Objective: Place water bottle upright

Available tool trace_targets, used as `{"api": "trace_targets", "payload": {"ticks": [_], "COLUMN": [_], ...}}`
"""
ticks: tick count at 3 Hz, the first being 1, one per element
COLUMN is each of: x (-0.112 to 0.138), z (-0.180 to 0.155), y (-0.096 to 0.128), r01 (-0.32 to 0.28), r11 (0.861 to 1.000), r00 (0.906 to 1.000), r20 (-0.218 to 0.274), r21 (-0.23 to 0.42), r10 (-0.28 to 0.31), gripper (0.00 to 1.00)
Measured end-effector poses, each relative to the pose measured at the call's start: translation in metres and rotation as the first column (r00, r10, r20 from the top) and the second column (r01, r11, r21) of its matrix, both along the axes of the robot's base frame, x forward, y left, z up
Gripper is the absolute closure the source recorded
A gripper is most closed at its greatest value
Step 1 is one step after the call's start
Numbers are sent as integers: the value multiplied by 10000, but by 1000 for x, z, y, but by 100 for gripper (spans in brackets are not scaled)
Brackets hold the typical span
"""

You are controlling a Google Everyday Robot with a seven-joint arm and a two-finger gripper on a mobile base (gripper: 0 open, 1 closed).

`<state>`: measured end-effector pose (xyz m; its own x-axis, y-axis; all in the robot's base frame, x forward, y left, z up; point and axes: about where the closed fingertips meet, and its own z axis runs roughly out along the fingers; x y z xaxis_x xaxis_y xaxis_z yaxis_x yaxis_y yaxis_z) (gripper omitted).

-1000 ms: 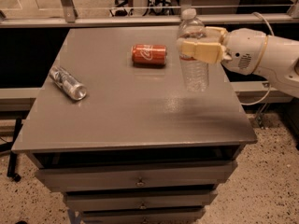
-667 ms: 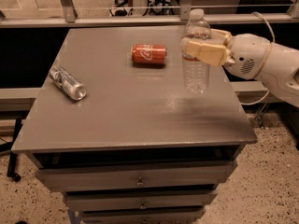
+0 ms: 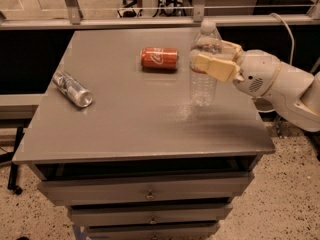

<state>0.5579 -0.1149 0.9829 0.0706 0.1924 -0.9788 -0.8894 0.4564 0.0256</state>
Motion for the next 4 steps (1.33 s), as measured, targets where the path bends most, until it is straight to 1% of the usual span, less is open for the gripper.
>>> {"api": "trace_targets", "payload": {"ticks": [1,2,3,4], "x": [-2,-4,-3,-3], "z": [-8,-18,-25,-31], "y": [2,5,8,10], "r01": [47,-8,-123,-196], "r11": [10000,10000,9999,9998], "r00": [9995,9994,9993,9993], "r20": [304,347,343,320], "r21": [-3,-62,-21,40], "r10": [-46,10,124,195], "gripper": [100,84,62,38]}}
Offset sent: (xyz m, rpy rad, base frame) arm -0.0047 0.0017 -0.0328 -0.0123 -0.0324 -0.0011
